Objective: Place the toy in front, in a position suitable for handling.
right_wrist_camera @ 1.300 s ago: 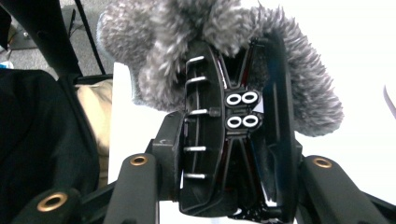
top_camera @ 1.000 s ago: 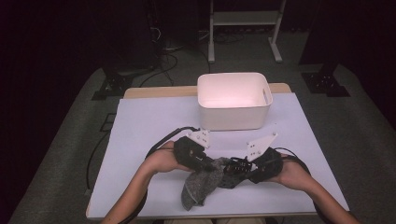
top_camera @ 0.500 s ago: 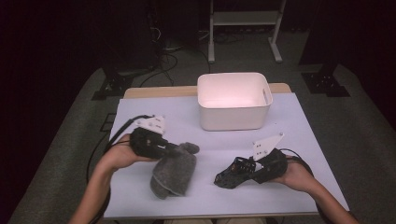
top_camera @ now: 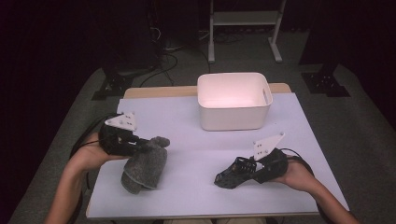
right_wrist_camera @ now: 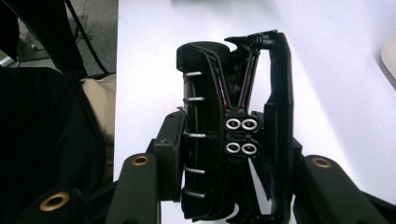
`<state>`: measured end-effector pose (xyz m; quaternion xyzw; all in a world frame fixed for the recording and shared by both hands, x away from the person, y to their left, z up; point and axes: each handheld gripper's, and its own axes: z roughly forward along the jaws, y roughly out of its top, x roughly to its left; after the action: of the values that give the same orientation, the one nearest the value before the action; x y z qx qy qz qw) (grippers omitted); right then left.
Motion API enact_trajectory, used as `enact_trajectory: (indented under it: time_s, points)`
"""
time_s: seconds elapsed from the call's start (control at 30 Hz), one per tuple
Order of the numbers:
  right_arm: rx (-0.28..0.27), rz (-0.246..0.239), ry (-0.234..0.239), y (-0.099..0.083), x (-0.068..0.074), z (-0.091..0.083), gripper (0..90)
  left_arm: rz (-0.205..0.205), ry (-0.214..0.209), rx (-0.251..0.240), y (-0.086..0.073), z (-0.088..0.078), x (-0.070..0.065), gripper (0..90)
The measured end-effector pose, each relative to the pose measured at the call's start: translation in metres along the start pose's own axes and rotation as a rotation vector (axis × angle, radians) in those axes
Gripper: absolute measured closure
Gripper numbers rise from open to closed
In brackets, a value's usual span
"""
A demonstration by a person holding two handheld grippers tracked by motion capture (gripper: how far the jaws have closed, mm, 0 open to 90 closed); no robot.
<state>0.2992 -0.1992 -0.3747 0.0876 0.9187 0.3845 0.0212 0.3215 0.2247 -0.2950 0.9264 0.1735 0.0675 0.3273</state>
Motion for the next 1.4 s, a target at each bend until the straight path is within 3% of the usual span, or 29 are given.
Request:
enact_trajectory:
  time_s: [0.1, 0.3, 0.47, 0.6, 0.97, 1.23, 1.4]
  points:
    - [0.001, -0.001, 0.000, -0.004, 0.000, -0.002, 56.3, -0.014, -0.046, 0.030, -0.004, 0.037, 0.004, 77.9]
    - [-0.018, 0.020, 0.001, -0.020, 0.000, -0.009, 56.4, -0.038, -0.118, 0.077, -0.009, 0.093, 0.007, 77.2]
    - [-0.040, 0.039, 0.005, -0.037, 0.000, -0.013, 56.7, -0.040, -0.159, 0.102, -0.008, 0.122, 0.001, 74.6]
    - [-0.050, 0.044, 0.009, -0.054, 0.002, -0.016, 57.0, -0.039, -0.183, 0.121, -0.005, 0.130, -0.002, 72.9]
    - [-0.020, 0.119, 0.029, -0.107, 0.002, -0.011, 57.0, -0.034, -0.175, 0.133, -0.001, 0.130, -0.004, 72.5]
    - [-0.006, 0.144, 0.002, -0.114, 0.002, -0.007, 53.8, -0.042, -0.160, 0.118, -0.001, 0.125, -0.002, 68.7]
    - [-0.013, 0.145, -0.029, -0.106, 0.004, -0.010, 48.9, -0.044, -0.158, 0.110, -0.001, 0.122, -0.002, 66.7]
